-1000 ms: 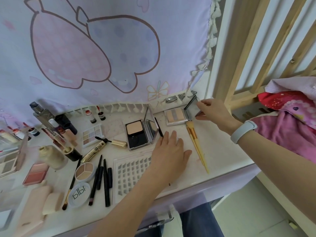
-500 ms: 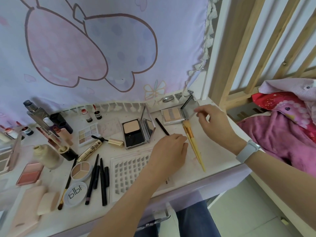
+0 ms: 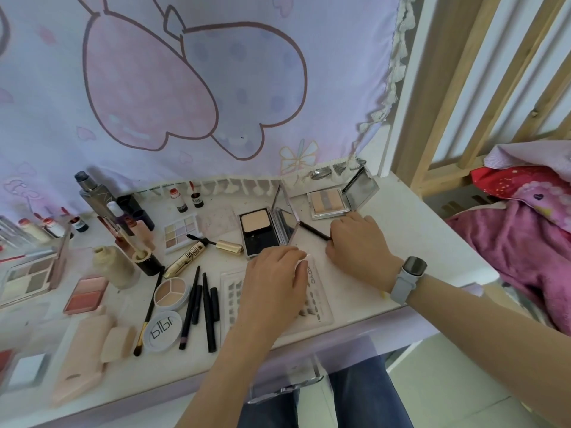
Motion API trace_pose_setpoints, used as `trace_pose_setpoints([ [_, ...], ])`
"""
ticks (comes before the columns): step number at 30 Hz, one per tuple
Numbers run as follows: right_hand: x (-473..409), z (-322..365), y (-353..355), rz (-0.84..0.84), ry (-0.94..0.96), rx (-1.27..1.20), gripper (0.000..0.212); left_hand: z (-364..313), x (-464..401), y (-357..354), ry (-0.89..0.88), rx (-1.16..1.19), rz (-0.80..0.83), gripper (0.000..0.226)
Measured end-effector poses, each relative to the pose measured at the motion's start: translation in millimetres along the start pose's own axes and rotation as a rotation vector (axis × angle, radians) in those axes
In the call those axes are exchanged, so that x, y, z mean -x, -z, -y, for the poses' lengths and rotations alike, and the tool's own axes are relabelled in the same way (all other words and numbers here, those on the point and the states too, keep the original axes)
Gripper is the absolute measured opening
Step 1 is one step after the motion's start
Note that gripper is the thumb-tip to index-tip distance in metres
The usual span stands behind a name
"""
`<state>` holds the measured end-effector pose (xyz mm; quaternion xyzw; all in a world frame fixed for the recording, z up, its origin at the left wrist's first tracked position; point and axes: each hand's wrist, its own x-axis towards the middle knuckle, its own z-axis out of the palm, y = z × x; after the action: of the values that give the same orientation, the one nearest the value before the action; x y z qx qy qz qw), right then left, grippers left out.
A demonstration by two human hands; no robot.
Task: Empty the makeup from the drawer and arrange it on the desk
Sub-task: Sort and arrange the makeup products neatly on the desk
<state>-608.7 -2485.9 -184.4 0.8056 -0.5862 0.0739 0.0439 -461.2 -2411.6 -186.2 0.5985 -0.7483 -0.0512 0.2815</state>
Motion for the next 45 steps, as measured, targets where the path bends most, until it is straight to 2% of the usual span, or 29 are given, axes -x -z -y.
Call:
trace_pose_setpoints([
  [3, 2.6, -2.7, 11.3, 0.003, -0.095, -0.104, 0.018, -0.7, 0.6, 6.2, 0.007, 0.069, -0.035, 0.028],
  [8, 21.3, -30.7, 38.7, -0.015, -0.218, -0.540, 0.008, -8.0, 2.7, 3.9, -0.056, 0.137, -0.071, 0.036],
  [13, 27.1, -50.1, 58.6, -0.226, -0.287, -1.402, 0.018, -15.7, -4.9, -3.5, -0.067, 0.159, -0.210, 0.045],
  [16, 25.5, -45.3, 70.2, -0.106, -0.234, -1.657, 0.009, -20.4, -12.0, 3.4, -0.067, 0.101, -0.254, 0.048],
  [19, 26.1, -27.5, 74.6, 0.056, -0.105, -1.663, 0.009, -25.3, -12.3, 12.9, -0.085, 0.129, -0.162, 0.041],
  [23, 27.6, -7.4, 72.0, 0.082, -0.005, -1.590, 0.013, -30.1, -1.6, 18.2, 0.071, 0.315, 0.063, 0.022],
  [25, 28.4, -2.4, 67.4, 0.085, 0.016, -1.554, 0.012, -28.6, 5.0, 17.4, 0.133, 0.398, 0.059, 0.015],
  [28, 29.8, 1.3, 60.2, 0.096, -0.011, -1.563, 0.017, -24.2, 10.9, 14.2, 0.122, 0.384, 0.033, 0.013],
  [36, 31.1, 2.9, 56.0, 0.112, -0.024, -1.587, 0.023, -18.9, 11.2, 14.2, 0.118, 0.452, 0.021, 0.018],
  [38, 31.3, 3.0, 55.3, 0.120, 0.005, -1.597, 0.021, -18.7, 12.8, 17.2, 0.129, 0.483, 0.013, 0.017],
  [41, 29.0, 4.1, 56.0, 0.130, 0.017, -1.621, 0.014, -16.1, 15.2, 20.6, 0.164, 0.486, 0.036, 0.005],
  [43, 26.5, 4.9, 56.6, 0.086, -0.002, -1.647, 0.015, -13.4, 17.7, 25.1, 0.204, 0.482, 0.056, 0.003],
  [45, 24.8, 5.0, 57.9, -0.027, -0.042, -1.669, 0.016, -9.3, 21.2, 33.7, 0.251, 0.506, 0.040, 0.003],
])
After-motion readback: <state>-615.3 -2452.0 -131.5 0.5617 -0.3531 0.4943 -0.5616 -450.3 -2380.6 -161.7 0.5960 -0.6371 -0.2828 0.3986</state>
